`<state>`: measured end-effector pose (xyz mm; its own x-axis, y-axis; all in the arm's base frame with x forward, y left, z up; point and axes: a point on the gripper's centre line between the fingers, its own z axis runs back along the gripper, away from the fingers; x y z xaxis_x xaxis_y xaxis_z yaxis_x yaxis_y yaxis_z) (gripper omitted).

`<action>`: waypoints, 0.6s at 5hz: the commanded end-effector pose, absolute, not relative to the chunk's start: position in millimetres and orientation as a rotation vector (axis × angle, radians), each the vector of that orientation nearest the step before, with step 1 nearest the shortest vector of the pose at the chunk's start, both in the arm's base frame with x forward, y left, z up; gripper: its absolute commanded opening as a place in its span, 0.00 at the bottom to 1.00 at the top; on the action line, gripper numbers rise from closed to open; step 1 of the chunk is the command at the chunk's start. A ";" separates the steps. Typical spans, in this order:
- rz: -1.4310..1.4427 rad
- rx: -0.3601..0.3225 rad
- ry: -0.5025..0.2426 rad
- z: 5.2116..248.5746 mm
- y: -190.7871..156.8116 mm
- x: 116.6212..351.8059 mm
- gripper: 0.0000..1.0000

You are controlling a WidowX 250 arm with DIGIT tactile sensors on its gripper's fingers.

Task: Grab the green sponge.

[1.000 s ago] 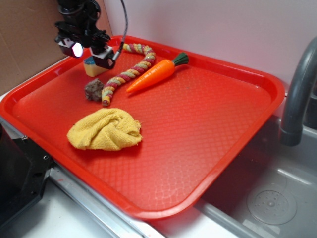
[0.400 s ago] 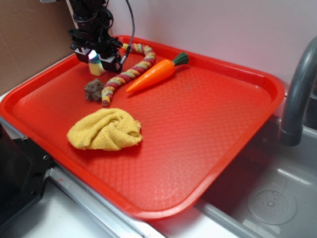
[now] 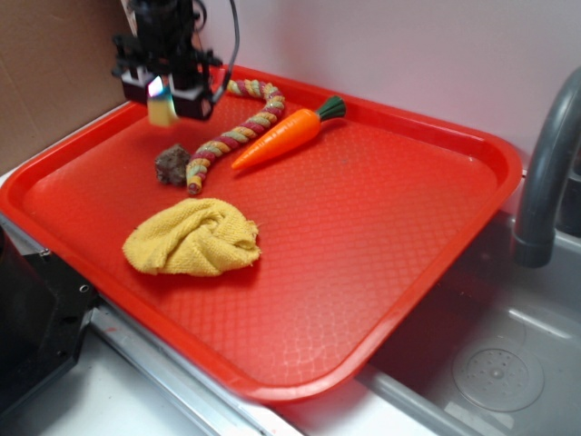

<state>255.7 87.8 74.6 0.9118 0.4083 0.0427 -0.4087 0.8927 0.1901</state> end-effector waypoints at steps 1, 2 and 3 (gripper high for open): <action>0.409 0.105 -0.076 169.9 21.1 231.6 0.00; 0.352 0.004 -0.084 192.3 3.2 212.7 0.00; 0.328 -0.035 -0.088 201.8 -9.7 190.6 0.00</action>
<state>191.2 -17.4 190.3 0.9435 0.3269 0.0538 -0.3250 0.9448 -0.0416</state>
